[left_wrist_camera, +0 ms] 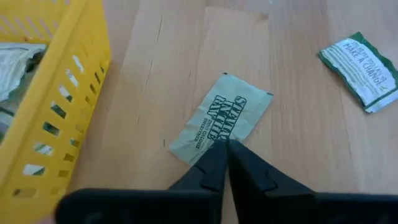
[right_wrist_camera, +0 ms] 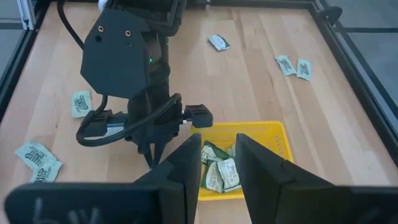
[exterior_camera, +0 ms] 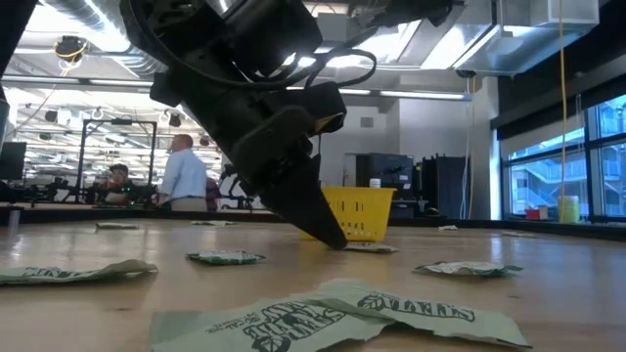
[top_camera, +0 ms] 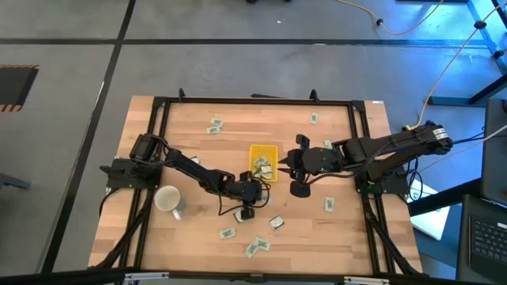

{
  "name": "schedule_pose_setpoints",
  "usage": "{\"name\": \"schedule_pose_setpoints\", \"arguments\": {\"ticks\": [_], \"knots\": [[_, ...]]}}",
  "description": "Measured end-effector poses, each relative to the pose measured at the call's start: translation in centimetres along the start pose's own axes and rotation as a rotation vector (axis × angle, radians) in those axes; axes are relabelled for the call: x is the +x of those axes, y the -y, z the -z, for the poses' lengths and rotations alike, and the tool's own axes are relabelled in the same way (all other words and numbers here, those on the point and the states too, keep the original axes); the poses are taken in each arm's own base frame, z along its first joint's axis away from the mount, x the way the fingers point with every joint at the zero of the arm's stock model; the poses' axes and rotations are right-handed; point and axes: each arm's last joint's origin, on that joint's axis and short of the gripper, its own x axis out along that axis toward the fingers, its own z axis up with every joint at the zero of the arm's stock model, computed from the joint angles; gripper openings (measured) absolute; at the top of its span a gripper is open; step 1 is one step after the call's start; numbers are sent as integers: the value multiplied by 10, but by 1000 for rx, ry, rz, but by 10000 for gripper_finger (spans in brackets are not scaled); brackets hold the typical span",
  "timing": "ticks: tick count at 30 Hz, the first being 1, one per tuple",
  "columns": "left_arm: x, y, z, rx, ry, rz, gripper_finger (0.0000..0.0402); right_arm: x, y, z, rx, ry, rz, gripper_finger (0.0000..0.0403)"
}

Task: Pick and place Stevia / Truvia into bins
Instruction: Put the white stevia packet into the yellow bin

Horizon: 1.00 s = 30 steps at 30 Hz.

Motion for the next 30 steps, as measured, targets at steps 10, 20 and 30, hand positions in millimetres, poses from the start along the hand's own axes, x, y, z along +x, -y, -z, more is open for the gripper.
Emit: {"name": "schedule_pose_setpoints", "arguments": {"ticks": [10, 20, 30], "knots": [[-2, 5, 2, 54, -6, 22, 3, 0, 0, 0, 0, -1, 0, 102], [-8, 36, 14, 190, -24, 96, 52, 0, 0, 0, 22, -3, 1, 102], [-10, 50, 21, 201, -31, 117, 81, 0, 0, 0, 20, -4, 1, 102]]}}
